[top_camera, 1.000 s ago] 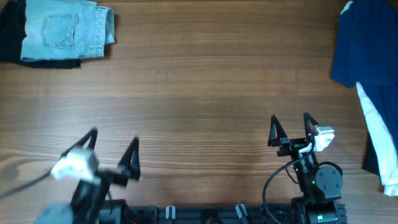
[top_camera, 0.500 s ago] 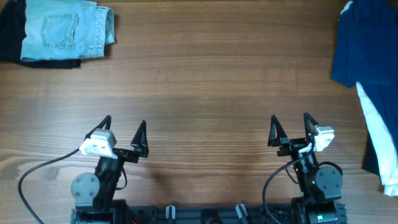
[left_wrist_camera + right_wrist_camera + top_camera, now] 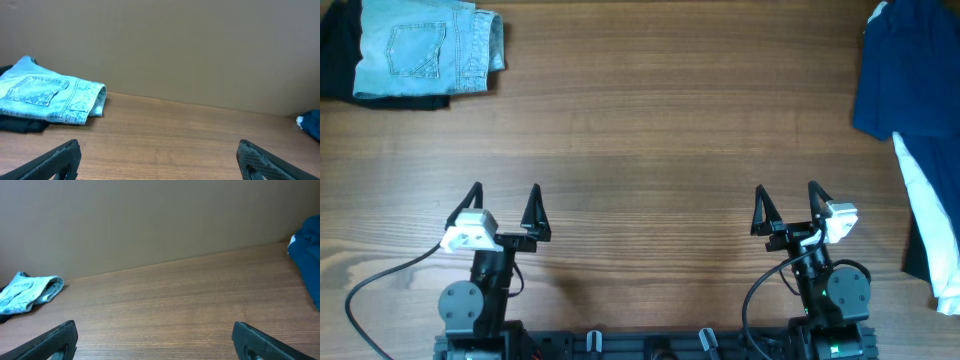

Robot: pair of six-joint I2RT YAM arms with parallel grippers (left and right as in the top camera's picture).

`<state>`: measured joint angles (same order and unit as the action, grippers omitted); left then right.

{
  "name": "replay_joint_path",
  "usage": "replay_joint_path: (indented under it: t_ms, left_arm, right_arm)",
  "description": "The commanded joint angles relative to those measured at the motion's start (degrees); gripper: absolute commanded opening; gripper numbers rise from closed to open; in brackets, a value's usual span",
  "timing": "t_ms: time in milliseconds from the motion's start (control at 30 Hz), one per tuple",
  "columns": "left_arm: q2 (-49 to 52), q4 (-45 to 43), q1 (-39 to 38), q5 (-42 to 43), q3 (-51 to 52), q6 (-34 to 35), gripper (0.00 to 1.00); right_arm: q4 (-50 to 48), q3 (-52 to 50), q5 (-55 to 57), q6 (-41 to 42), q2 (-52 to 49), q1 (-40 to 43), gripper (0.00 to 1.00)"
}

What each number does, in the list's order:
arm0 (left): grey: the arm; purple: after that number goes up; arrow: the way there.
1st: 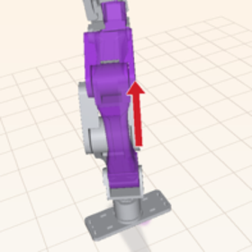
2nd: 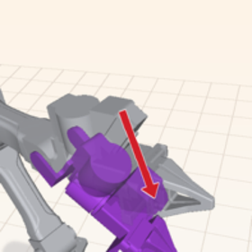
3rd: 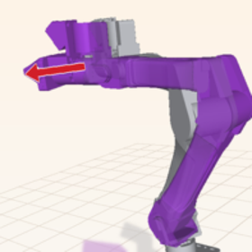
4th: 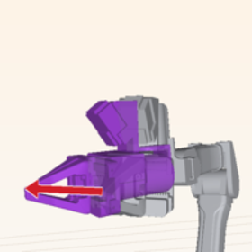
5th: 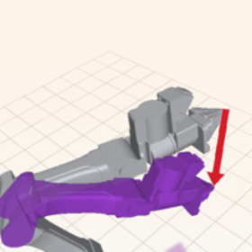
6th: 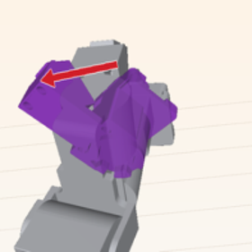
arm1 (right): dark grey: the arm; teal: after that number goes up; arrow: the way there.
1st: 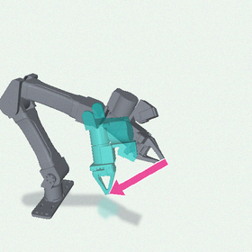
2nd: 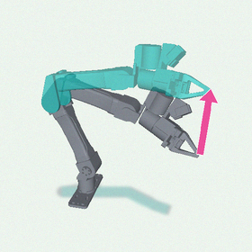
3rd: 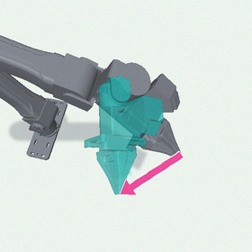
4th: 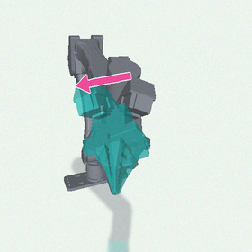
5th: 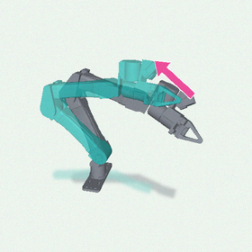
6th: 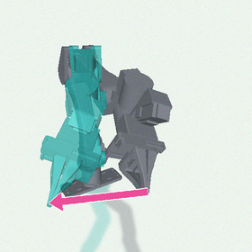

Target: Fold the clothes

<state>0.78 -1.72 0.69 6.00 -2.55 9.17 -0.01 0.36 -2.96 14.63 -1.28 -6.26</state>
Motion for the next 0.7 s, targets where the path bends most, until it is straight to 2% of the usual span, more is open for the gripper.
replay_joint_path:
  t_ms: [0,233,400,667]
  left_arm:
    - [-0.6,-1.0,-0.4,-1.2,2.3,0.3,1.00]
    - [-0.6,0.1,-0.4,-1.1,2.2,0.3,1.00]
    - [-0.6,5.8,-0.4,-1.1,2.2,0.3,1.00]
    - [-0.6,5.7,-0.4,-1.0,2.2,0.3,1.00]
  right_arm:
    - [-0.1,-0.1,-0.2,-1.0,-0.1,0.1,1.00]
    - [-0.1,-0.1,-0.2,-1.0,-0.1,0.1,1.00]
    - [-0.1,-0.1,-0.2,-0.9,-0.1,0.1,1.00]
    - [-0.1,-0.1,-0.2,-1.0,-0.1,0.1,1.00]
